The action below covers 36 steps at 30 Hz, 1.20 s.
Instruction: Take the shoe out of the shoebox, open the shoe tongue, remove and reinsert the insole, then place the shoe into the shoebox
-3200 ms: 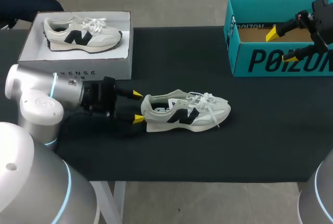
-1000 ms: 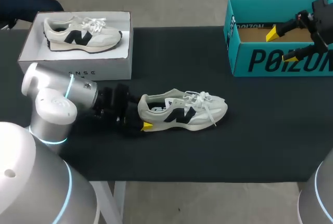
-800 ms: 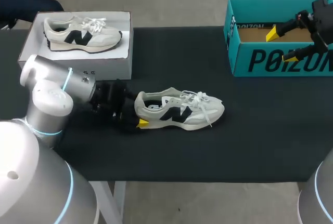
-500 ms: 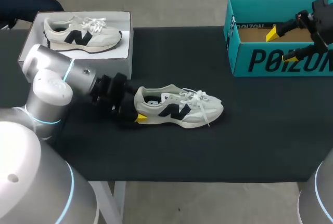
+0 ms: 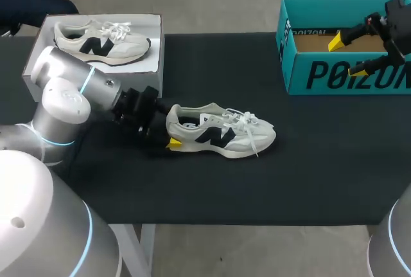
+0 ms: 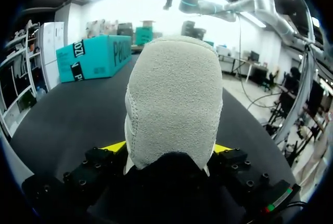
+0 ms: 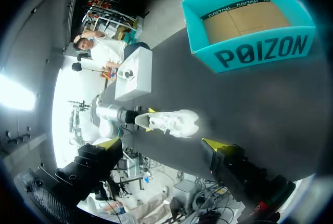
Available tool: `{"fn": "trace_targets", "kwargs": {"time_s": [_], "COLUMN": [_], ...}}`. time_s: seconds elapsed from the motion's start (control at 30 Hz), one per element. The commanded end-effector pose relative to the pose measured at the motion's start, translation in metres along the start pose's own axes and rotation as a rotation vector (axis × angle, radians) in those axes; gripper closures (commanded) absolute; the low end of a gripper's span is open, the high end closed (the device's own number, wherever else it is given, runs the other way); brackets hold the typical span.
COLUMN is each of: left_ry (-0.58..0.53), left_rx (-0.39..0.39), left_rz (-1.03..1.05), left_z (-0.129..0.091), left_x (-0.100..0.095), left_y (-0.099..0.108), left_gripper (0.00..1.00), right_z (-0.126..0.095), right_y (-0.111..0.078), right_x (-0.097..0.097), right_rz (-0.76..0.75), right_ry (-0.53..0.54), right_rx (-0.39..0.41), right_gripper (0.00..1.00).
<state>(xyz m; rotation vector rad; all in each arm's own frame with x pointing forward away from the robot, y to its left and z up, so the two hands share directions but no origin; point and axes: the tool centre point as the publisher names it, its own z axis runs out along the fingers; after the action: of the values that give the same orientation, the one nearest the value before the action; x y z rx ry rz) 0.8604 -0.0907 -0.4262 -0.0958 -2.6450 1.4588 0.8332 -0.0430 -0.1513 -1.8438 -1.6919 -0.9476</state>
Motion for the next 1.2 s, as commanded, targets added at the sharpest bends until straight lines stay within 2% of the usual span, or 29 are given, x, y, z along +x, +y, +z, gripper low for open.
{"fn": "trace_targets", "kwargs": {"time_s": [0.03, 0.67, 1.2], "left_ry": [0.002, 0.002, 0.006], "left_rx": [-0.003, 0.000, -0.004], "left_rz": [-0.001, -0.028, -0.028], "left_z": [0.000, 0.011, 0.012], "left_x": [-0.001, 0.009, 0.009], "left_y": [-0.001, -0.001, 0.000], "left_gripper": [1.00, 1.00, 1.00], "right_z": [0.001, 0.001, 0.001], "right_y": [0.000, 0.000, 0.000], "right_x": [0.000, 0.000, 0.000], "right_rz": [0.002, 0.002, 0.002], "right_ry": [-0.004, -0.004, -0.004], "right_rx": [0.001, 0.001, 0.001], "right_gripper": [0.00, 0.00, 0.00]}}
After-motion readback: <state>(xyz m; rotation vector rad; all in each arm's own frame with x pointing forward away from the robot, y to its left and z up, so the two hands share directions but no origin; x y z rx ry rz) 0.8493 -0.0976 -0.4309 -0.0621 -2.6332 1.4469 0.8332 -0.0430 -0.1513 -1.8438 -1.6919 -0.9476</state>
